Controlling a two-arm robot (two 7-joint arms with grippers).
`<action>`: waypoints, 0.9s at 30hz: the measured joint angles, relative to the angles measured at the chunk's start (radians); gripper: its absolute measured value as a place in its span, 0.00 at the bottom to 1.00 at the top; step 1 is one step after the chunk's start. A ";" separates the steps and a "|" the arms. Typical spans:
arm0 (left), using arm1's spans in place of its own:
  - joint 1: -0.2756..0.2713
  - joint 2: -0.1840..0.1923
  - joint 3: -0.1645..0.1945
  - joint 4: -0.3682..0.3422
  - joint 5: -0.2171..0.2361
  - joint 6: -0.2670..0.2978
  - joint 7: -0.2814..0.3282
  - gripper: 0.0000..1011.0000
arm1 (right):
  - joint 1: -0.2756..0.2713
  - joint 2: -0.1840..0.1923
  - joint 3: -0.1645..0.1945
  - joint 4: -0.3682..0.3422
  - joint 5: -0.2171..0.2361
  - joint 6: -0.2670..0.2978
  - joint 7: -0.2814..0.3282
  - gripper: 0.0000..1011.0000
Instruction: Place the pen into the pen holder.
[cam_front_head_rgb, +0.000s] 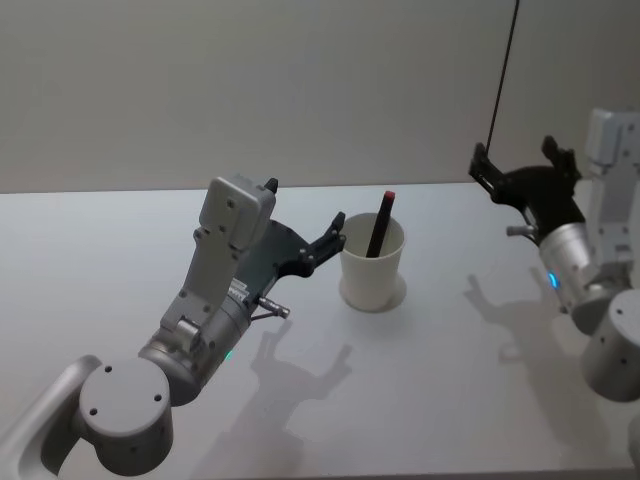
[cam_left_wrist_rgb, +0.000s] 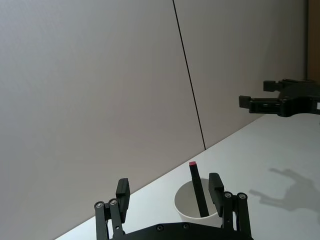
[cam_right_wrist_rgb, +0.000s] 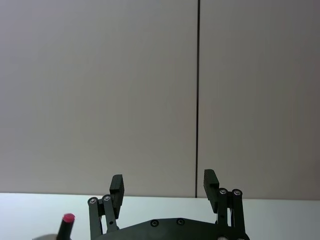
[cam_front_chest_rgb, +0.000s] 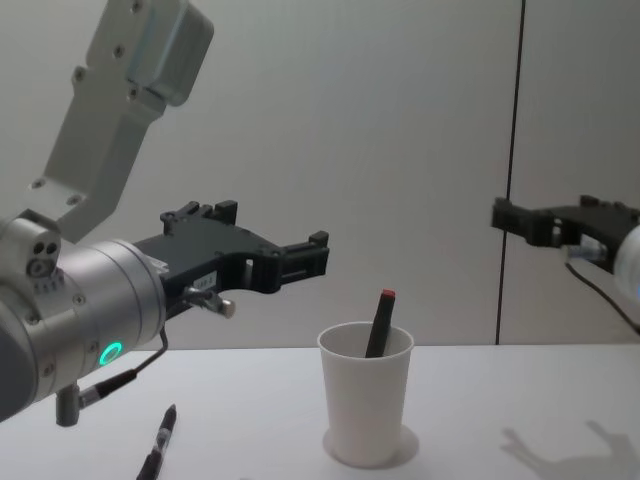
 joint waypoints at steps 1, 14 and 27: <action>0.000 0.000 0.000 0.000 0.000 0.000 0.000 0.99 | -0.004 0.002 0.002 -0.005 0.000 0.003 -0.001 0.99; 0.000 0.000 0.000 0.000 0.000 0.000 0.000 0.99 | -0.055 0.032 0.024 -0.046 -0.001 0.043 -0.005 0.99; 0.000 0.000 0.000 0.000 0.000 0.000 0.000 0.99 | -0.073 0.043 0.032 -0.059 -0.001 0.058 -0.005 0.99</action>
